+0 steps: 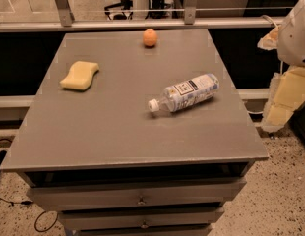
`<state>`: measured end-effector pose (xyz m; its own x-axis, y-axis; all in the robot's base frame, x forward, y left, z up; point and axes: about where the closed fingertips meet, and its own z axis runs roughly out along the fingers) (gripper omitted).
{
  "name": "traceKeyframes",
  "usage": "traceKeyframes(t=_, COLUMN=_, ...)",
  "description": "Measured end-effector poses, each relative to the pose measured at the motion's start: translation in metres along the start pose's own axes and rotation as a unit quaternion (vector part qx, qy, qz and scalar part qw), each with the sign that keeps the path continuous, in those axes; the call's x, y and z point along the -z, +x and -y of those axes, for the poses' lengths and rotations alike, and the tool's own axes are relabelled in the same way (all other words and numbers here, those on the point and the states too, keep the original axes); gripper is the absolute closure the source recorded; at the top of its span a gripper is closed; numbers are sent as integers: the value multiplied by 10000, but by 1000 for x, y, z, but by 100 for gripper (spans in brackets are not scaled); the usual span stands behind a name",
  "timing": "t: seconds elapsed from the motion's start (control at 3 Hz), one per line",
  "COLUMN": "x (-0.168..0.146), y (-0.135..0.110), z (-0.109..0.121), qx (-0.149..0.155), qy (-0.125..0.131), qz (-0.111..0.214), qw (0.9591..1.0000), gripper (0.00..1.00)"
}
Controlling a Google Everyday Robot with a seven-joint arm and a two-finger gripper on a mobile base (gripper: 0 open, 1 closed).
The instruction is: Move blue plastic bottle near sponge
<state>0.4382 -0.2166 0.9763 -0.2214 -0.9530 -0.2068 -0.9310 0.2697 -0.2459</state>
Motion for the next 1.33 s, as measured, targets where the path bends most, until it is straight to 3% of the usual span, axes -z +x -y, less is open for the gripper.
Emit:
traceKeyframes(t=0.67, x=-1, y=-1, z=2, qx=6, qy=8, qz=95, qw=10000, gripper=0)
traceKeyframes(t=1.33, x=-48, y=-9, z=38, qx=84, qy=-127, qz=678, qw=9976, gripper=0)
